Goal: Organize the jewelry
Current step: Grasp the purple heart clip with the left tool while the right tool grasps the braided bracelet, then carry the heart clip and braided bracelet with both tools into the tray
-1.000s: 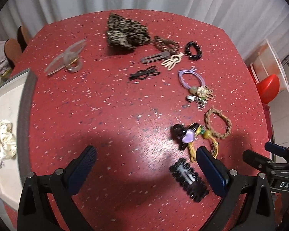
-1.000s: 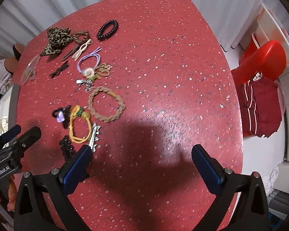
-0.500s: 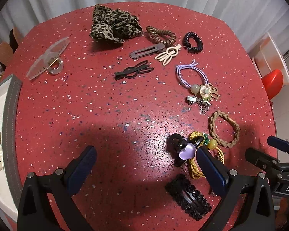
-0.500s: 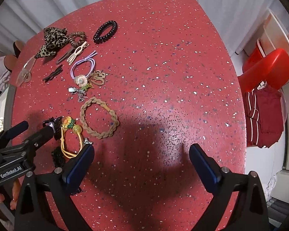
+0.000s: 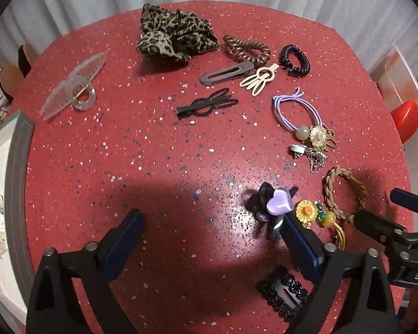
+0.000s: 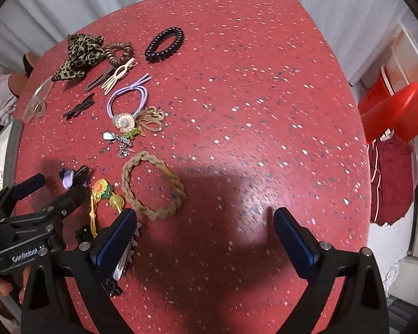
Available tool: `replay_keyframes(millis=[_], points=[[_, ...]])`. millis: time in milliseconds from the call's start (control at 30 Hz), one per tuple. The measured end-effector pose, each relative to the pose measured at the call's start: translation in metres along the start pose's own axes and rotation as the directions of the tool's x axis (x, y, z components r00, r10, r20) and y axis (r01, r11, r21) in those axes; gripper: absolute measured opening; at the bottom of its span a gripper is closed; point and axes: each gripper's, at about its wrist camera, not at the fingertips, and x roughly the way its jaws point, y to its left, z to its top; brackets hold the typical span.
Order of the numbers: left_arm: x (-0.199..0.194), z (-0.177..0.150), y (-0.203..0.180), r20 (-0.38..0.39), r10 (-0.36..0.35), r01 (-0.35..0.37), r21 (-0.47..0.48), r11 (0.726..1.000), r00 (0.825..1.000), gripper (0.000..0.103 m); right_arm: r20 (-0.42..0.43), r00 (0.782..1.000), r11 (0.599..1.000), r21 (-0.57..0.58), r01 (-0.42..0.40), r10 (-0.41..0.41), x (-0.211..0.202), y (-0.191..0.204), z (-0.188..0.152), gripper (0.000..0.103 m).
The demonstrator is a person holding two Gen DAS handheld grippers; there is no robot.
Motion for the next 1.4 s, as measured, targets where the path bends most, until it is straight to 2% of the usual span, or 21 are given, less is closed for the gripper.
replay_keyframes(millis=[100,200,267,333,400,467,500,533,567,600,700,1000,1167,1233,1400], points=[[0.0,0.003,-0.002,0.01,-0.008,0.008,0.0,1.0,1.0,0.09,-0.001,1.0,0.999,-0.031,0.021,-0.021,0.006,0.006,0.005,0.086],[-0.001,0.008,-0.004,0.013,-0.018,0.018,0.004,1.0,1.0,0.085,0.022,0.999,0.997,-0.065,0.032,-0.031,0.007,0.015,0.007,0.082],[-0.002,0.009,-0.007,0.02,-0.021,0.021,0.007,1.0,1.0,0.078,0.029,0.998,0.995,-0.082,0.05,-0.048,0.007,0.018,0.009,0.077],[-0.002,0.011,-0.009,0.019,-0.033,0.033,0.008,0.999,0.999,0.077,0.036,0.997,0.992,-0.103,0.075,-0.072,0.008,0.024,0.009,0.071],[-0.002,0.013,-0.013,0.024,-0.03,0.029,0.016,0.999,0.999,0.068,0.042,0.997,0.99,-0.117,0.074,-0.069,0.007,0.029,0.008,0.068],[-0.003,0.015,-0.019,0.029,-0.031,0.03,0.033,0.999,0.999,0.053,0.05,0.996,0.989,-0.13,0.074,-0.068,0.006,0.033,0.008,0.06],[-0.005,0.017,-0.02,0.031,-0.031,0.03,0.037,0.999,0.999,0.048,0.052,0.997,0.989,-0.135,0.068,-0.061,0.004,0.035,0.008,0.05],[-0.005,0.017,-0.021,0.032,-0.038,0.037,0.041,0.998,0.999,0.035,0.055,0.996,0.988,-0.14,0.071,-0.064,0.004,0.037,0.008,0.039],[-0.006,0.02,-0.021,0.031,-0.049,0.048,0.043,0.998,0.998,0.028,0.056,0.997,0.988,-0.142,0.066,-0.058,0.003,0.039,0.008,0.032],[-0.005,0.018,-0.02,0.028,-0.055,0.053,0.04,0.998,0.998,0.028,0.054,0.997,0.989,-0.138,0.057,-0.05,0.003,0.039,0.008,0.023],[-0.005,0.02,-0.021,0.028,-0.059,0.058,0.032,0.998,0.998,0.028,0.05,0.998,0.992,-0.113,0.051,-0.046,0.003,0.039,0.005,0.009],[-0.03,0.012,-0.011,0.062,-0.081,0.079,0.022,0.997,0.995,0.027,0.043,0.997,0.998,0.001,-0.058,0.058,-0.011,0.01,0.003,0.007],[-0.047,0.005,0.001,0.071,-0.083,0.083,0.0,0.997,0.994,0.027,0.065,0.994,0.996,0.024,-0.089,0.087,-0.027,-0.001,0.001,0.007],[-0.054,0.002,0.005,0.073,-0.084,0.085,-0.01,0.996,0.994,0.027,0.074,0.993,0.995,0.028,-0.094,0.092,-0.034,0.001,0.008,0.007],[-0.07,-0.009,0.021,0.083,-0.084,0.087,-0.027,0.996,0.993,0.027,0.085,0.991,0.994,0.033,-0.106,0.103,-0.048,0.005,0.0,0.007]])
